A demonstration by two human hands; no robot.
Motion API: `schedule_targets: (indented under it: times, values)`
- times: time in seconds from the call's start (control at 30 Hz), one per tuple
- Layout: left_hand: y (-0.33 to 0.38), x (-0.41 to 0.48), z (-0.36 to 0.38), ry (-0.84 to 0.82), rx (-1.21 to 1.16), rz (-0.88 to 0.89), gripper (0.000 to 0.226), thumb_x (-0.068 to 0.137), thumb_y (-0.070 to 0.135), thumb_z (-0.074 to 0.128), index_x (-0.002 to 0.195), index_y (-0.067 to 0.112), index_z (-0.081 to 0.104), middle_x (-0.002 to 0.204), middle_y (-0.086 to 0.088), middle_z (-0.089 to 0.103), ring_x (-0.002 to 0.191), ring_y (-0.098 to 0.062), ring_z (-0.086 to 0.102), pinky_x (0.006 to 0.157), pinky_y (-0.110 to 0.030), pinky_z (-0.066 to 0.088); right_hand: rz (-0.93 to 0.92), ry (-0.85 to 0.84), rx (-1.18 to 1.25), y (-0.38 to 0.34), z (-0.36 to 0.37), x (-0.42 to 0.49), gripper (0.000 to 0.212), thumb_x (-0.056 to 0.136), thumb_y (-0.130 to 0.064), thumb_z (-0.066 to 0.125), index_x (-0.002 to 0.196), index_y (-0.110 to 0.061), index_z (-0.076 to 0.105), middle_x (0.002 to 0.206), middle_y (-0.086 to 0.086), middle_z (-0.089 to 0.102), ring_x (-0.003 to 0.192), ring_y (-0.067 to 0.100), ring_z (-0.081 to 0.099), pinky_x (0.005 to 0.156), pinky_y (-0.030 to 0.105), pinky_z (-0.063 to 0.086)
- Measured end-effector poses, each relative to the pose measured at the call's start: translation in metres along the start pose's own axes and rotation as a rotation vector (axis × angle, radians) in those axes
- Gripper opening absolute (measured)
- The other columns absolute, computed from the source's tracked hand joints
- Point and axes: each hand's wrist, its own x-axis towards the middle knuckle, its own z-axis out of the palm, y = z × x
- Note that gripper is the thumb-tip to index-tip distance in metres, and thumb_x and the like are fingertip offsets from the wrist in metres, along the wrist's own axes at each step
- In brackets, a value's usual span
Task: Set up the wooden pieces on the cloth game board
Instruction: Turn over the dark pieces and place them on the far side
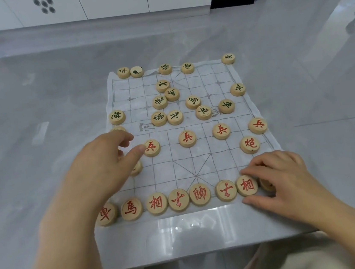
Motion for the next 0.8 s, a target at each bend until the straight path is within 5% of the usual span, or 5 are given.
schedule_targets:
  times: [0.27, 0.37, 0.47, 0.67, 0.8]
  values:
    - [0.022, -0.014, 0.002, 0.034, -0.06, 0.163, 0.032, 0.091, 0.043, 0.046, 0.118, 0.029, 0.056, 0.104, 0.016, 0.062, 0.09, -0.003, 0.056, 0.074, -0.021, 0.044, 0.059, 0.061, 0.201, -0.01, -0.015, 0.016, 0.077, 0.059, -0.091, 0.032, 0.118, -0.045, 0.049, 0.117, -0.021, 0.045, 0.113, -0.002, 0.032, 0.1, 0.032, 0.019]
    - [0.057, -0.043, 0.029, -0.215, -0.053, 0.444, 0.03, 0.093, 0.039, 0.044, 0.116, 0.024, 0.056, 0.106, 0.006, 0.062, 0.097, -0.013, 0.055, 0.084, -0.035, 0.048, -0.014, 0.123, 0.266, -0.027, -0.027, 0.041, 0.076, 0.061, -0.089, 0.033, 0.116, -0.041, 0.056, 0.117, -0.02, 0.049, 0.114, -0.001, 0.035, 0.101, 0.033, 0.021]
    - [0.074, -0.055, 0.049, -0.382, 0.073, 0.592, 0.034, 0.092, 0.037, 0.045, 0.113, 0.013, 0.057, 0.108, -0.009, 0.058, 0.101, -0.027, 0.049, 0.079, -0.039, 0.04, -0.07, 0.138, 0.288, -0.046, -0.039, 0.069, 0.065, 0.06, -0.09, 0.031, 0.112, -0.055, 0.047, 0.118, -0.033, 0.041, 0.115, -0.007, 0.032, 0.102, 0.025, 0.017]
    - [0.013, 0.002, 0.025, -0.007, -0.052, 0.277, 0.044, 0.089, 0.052, 0.037, 0.123, 0.028, 0.05, 0.121, 0.009, 0.054, 0.114, -0.014, 0.048, 0.091, -0.033, 0.043, -0.077, 0.136, 0.351, -0.069, -0.033, 0.126, 0.04, 0.071, -0.079, 0.042, 0.105, -0.058, 0.049, 0.114, -0.034, 0.045, 0.111, -0.004, 0.043, 0.097, 0.03, 0.033]
    - [-0.045, 0.034, 0.004, 0.098, -0.031, 0.023, 0.039, 0.091, 0.05, 0.041, 0.125, 0.032, 0.048, 0.128, 0.015, 0.049, 0.118, -0.007, 0.045, 0.091, -0.022, 0.038, -0.031, 0.07, 0.399, -0.082, -0.017, 0.198, 0.038, 0.076, -0.057, 0.059, 0.111, -0.043, 0.056, 0.111, -0.025, 0.048, 0.11, 0.003, 0.047, 0.1, 0.036, 0.037]
